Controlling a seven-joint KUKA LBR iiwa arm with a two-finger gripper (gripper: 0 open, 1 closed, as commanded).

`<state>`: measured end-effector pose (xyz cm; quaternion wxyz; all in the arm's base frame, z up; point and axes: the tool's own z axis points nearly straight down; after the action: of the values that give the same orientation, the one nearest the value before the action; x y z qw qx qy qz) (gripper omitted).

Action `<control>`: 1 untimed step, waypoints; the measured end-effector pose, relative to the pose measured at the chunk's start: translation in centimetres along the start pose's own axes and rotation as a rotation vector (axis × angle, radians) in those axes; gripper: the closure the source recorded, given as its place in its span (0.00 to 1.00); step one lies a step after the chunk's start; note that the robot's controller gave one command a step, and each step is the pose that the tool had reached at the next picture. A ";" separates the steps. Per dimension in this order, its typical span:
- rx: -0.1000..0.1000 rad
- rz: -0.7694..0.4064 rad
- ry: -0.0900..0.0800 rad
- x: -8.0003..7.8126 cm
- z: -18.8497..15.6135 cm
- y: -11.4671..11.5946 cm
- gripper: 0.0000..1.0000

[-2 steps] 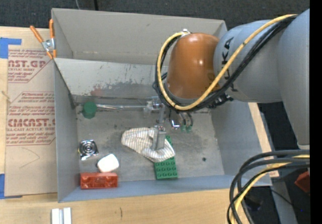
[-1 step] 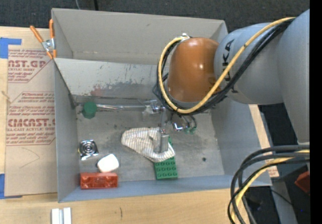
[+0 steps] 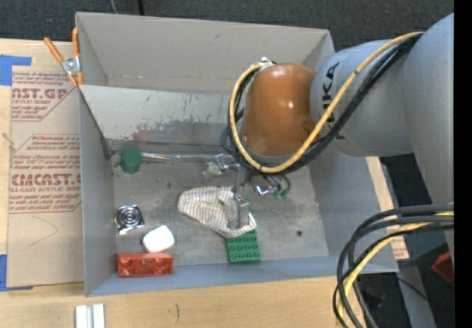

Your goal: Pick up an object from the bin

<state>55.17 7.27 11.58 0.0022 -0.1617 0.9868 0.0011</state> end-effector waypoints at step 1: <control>-0.001 0.171 0.001 -0.4 1.0 0.6 0.00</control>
Offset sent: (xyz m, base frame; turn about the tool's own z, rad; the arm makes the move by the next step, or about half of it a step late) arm -0.0059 0.0217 -0.0388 0.1663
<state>55.34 8.00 10.57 0.0015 -0.0766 0.9971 0.0015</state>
